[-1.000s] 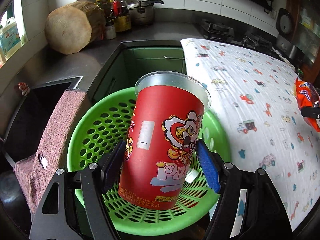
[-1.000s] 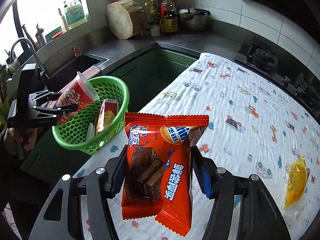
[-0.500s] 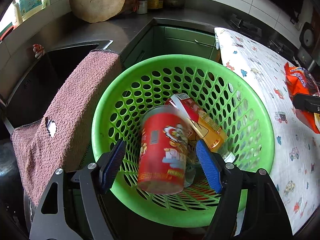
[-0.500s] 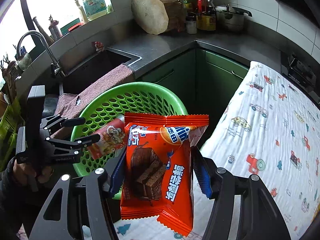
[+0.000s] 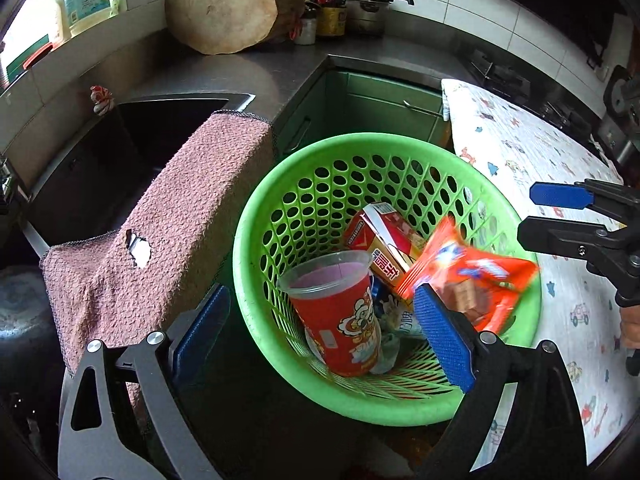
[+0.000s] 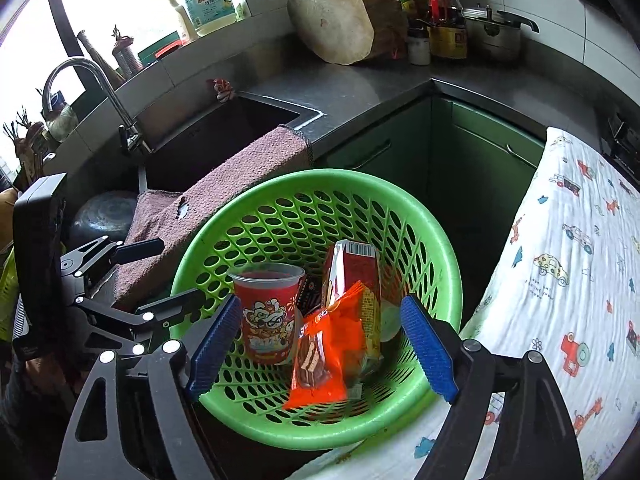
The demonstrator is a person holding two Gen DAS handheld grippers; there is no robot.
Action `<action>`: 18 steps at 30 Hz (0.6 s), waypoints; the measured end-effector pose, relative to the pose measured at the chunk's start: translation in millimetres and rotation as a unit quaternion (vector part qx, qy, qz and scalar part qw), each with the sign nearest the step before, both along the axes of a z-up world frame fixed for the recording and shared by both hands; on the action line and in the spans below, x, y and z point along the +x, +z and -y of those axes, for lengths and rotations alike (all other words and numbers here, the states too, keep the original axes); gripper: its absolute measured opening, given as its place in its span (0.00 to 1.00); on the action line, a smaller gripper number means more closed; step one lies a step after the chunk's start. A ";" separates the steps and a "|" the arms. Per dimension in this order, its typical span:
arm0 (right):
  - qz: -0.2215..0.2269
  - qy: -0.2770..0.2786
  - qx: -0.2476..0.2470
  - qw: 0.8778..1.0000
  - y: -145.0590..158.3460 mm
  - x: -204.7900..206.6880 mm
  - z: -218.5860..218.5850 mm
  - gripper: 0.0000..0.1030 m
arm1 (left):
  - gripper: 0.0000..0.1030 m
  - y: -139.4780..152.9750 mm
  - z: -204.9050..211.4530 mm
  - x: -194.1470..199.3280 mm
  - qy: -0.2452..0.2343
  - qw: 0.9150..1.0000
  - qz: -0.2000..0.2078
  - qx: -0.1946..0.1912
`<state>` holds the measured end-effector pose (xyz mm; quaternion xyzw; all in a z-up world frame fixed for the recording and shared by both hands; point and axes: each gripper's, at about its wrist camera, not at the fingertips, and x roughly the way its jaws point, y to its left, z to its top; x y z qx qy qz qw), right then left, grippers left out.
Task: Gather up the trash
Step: 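Drop the cup into the basket with the left tool while the right tool drops the packet in, then move both tools back over the clear plastic cup on the table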
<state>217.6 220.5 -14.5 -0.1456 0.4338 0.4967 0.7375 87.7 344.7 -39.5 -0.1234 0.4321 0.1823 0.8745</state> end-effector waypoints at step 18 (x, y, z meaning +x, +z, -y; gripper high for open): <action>0.044 -0.088 -0.003 0.995 17.4 27.6 137.1 0.83 | 0.94 26.3 57.9 26.0 -0.047 0.999 0.023 0.002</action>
